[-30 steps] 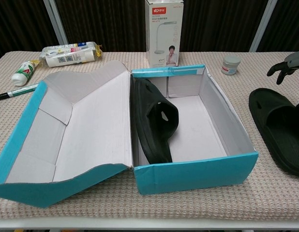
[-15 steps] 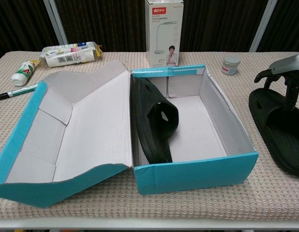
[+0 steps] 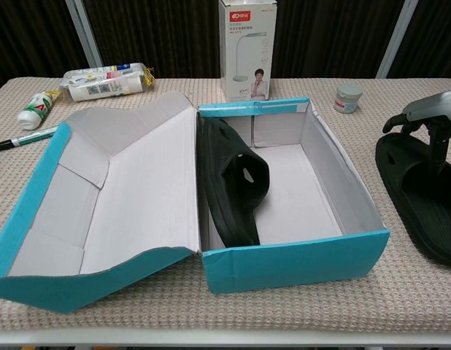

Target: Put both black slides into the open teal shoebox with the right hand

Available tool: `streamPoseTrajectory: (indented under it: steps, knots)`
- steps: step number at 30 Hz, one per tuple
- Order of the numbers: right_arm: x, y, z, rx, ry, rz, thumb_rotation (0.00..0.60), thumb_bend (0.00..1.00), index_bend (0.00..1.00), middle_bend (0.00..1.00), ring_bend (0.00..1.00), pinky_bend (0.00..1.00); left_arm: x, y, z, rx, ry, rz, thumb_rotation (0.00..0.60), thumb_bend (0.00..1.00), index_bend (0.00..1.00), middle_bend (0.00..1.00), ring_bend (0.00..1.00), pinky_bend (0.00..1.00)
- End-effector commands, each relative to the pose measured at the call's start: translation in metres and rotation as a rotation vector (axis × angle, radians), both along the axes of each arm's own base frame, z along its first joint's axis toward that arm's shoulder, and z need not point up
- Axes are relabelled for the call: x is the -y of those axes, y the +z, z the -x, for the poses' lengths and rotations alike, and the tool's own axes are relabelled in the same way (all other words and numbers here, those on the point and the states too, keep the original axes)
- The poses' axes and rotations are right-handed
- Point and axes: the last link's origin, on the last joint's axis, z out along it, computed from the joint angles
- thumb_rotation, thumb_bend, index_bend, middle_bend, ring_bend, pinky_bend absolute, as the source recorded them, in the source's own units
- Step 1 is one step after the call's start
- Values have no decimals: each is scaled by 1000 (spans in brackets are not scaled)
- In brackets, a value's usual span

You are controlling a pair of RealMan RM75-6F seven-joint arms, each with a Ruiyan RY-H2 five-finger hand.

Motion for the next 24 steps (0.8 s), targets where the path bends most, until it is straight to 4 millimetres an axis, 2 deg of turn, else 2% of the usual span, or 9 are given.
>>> streamPoseTrajectory:
  steps: [1,3,6,17,24]
  knots:
    - [1,0,-2,1,13,37,600,106,72,261,82,133,1,0,1,2,2,0,600,89,279,243,159,216]
    - [0,-1,-2,-12,34,53,600,134,136,328,116,153,1,0,1,3,2,1,600,89,279,243,159,216]
    - [-2,-3,-2,-22,46,56,600,160,194,375,146,203,2,1,-1,3,-3,1,600,89,279,242,159,216]
    - [-3,-3,0,7,52,81,600,226,251,404,207,377,1,0,0,10,5,6,600,90,279,243,159,216]
    - [-3,7,-1,60,66,108,600,235,276,417,233,391,0,0,-1,11,1,8,600,90,279,243,159,216]
